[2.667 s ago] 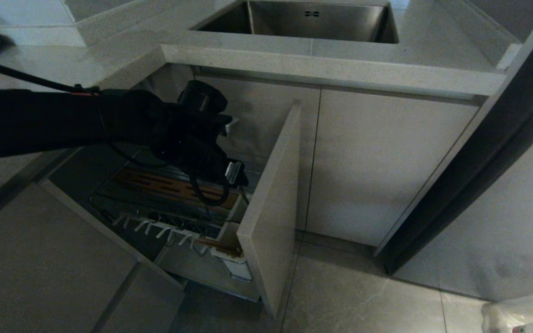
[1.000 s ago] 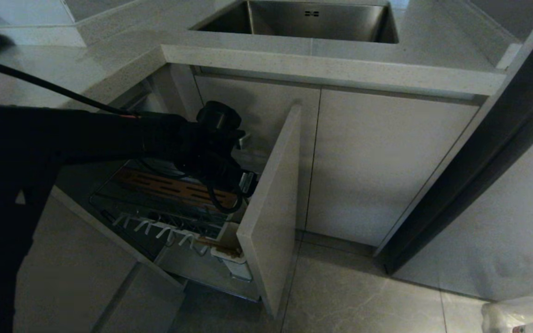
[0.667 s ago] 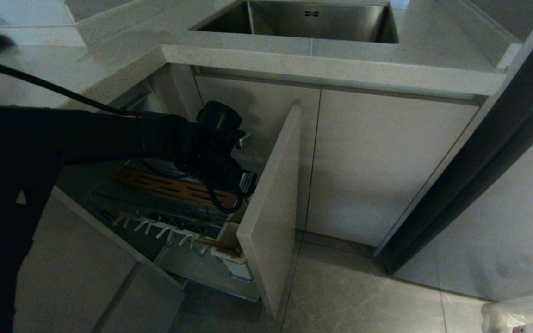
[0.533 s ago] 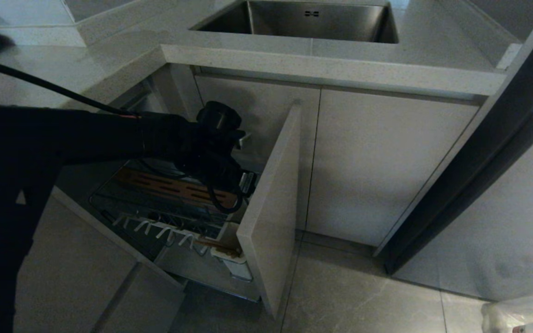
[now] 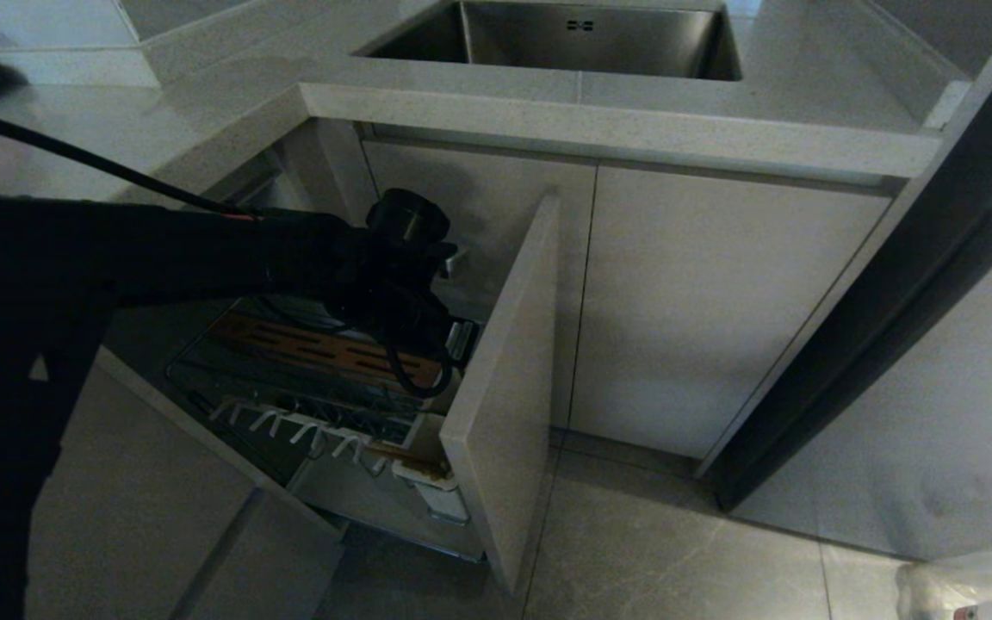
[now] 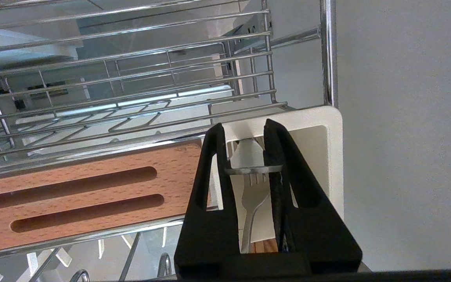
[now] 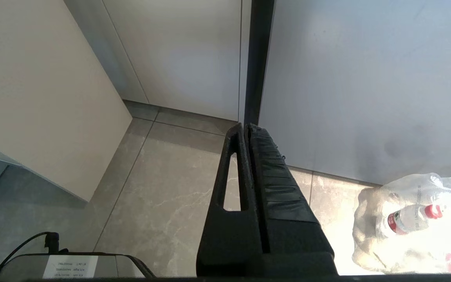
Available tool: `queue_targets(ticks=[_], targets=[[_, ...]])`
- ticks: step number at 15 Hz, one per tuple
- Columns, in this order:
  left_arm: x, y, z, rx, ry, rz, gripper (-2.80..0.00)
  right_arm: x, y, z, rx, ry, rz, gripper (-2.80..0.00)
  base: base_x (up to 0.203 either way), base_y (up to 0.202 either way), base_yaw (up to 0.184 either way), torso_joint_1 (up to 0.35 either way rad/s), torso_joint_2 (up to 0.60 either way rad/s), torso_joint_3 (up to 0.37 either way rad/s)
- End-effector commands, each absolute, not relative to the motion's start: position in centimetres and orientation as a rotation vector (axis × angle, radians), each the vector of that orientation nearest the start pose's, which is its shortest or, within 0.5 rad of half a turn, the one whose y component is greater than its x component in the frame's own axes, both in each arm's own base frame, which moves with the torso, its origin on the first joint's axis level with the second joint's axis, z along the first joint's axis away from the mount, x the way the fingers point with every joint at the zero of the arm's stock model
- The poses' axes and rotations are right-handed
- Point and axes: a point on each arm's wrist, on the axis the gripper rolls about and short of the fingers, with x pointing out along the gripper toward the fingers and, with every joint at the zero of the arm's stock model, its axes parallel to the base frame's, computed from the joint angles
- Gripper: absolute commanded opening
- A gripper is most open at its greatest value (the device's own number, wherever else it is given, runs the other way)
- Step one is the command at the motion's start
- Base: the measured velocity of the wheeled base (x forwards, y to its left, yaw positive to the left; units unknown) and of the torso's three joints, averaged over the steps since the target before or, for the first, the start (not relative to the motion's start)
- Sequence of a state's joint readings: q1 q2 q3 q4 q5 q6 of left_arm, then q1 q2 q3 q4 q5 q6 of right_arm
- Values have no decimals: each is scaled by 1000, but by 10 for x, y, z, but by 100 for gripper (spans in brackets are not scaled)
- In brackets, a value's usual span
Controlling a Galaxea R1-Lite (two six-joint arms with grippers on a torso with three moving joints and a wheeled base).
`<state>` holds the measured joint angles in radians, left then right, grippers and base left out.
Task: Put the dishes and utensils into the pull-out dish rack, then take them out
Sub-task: Take the spoon out of the cupboard
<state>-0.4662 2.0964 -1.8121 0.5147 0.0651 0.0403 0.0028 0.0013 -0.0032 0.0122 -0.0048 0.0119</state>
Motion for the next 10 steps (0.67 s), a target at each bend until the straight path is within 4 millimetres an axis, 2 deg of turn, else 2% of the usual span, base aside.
queue_targets(ticks=[1,4,10], targets=[[365,-183,215,246,758,-397,-280,-23,0,75,12,11,-2,-280,0,0,0,0,0,0],[354,-179,233,204,724,-388,-280,-23,0,75,12,11,-2,-280,0,0,0,0,0,0],[338,-177,256,161,676,-391,-280,-23,0,75,12,11,-2,-280,0,0,0,0,0,0]])
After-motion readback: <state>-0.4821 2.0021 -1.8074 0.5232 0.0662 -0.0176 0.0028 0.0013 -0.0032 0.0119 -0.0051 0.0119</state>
